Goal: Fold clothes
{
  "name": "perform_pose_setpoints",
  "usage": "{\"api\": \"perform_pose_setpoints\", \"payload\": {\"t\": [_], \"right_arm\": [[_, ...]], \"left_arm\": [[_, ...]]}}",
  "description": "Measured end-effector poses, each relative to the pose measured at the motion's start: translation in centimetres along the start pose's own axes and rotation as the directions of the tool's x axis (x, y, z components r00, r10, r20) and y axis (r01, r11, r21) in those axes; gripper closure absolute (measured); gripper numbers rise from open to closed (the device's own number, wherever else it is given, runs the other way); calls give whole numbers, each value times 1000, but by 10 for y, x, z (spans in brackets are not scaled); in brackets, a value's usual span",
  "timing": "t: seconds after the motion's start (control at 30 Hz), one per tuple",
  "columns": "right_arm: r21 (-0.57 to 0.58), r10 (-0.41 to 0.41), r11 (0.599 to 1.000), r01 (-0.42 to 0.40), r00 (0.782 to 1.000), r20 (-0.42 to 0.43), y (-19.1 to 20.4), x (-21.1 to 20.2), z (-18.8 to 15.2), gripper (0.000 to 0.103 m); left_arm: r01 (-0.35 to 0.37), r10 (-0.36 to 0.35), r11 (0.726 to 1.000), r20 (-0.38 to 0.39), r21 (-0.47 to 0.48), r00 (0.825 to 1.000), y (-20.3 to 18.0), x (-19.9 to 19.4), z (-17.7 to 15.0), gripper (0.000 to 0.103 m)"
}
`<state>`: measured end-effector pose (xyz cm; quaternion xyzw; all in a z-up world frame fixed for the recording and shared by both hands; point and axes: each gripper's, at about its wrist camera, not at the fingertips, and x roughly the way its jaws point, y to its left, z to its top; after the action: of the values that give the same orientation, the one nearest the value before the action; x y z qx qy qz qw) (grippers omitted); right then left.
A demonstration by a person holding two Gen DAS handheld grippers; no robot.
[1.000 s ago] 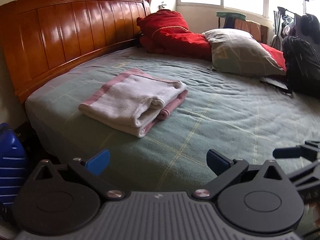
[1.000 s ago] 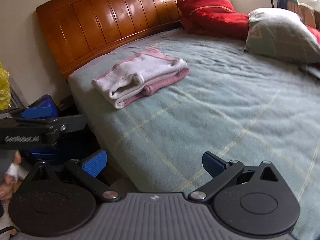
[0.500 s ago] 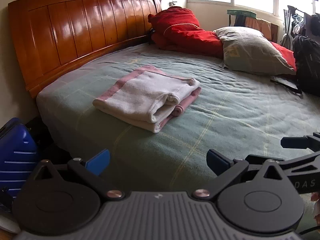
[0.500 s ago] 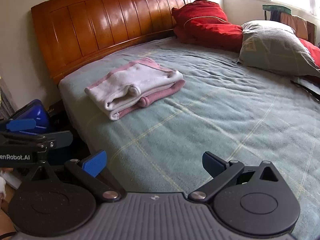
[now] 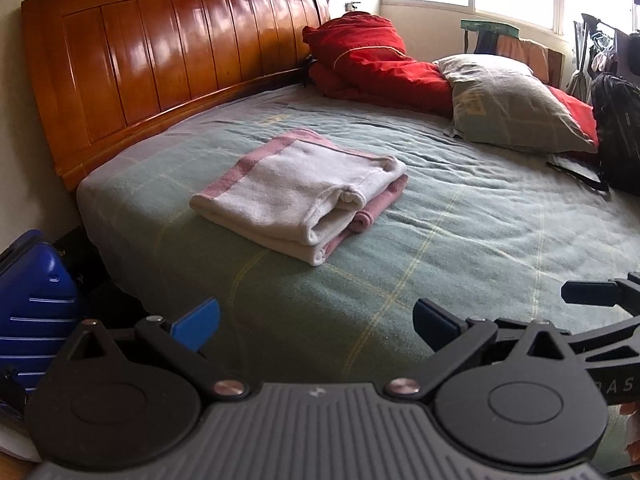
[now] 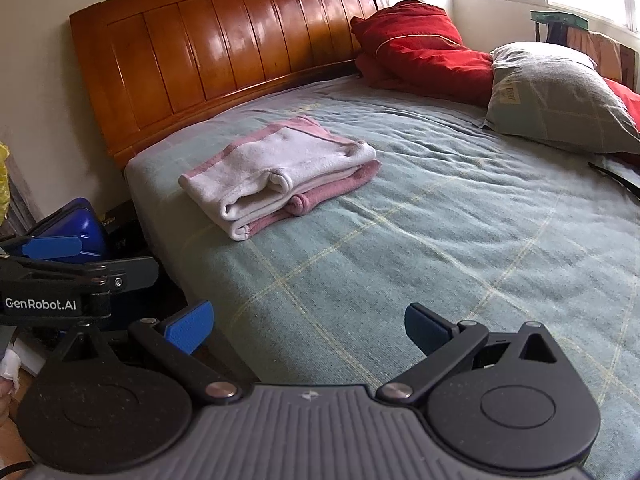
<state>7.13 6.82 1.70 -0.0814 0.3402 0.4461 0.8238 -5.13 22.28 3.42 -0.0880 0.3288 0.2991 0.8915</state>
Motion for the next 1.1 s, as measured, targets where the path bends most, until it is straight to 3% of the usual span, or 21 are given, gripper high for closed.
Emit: {"api": "perform_pose_setpoints", "payload": {"t": [1.1], "right_arm": [[-13, 19, 1000, -19, 1000, -12, 5, 1, -1, 0]], "left_arm": [[20, -20, 999, -4, -42, 1000, 7, 3, 1, 1]]}}
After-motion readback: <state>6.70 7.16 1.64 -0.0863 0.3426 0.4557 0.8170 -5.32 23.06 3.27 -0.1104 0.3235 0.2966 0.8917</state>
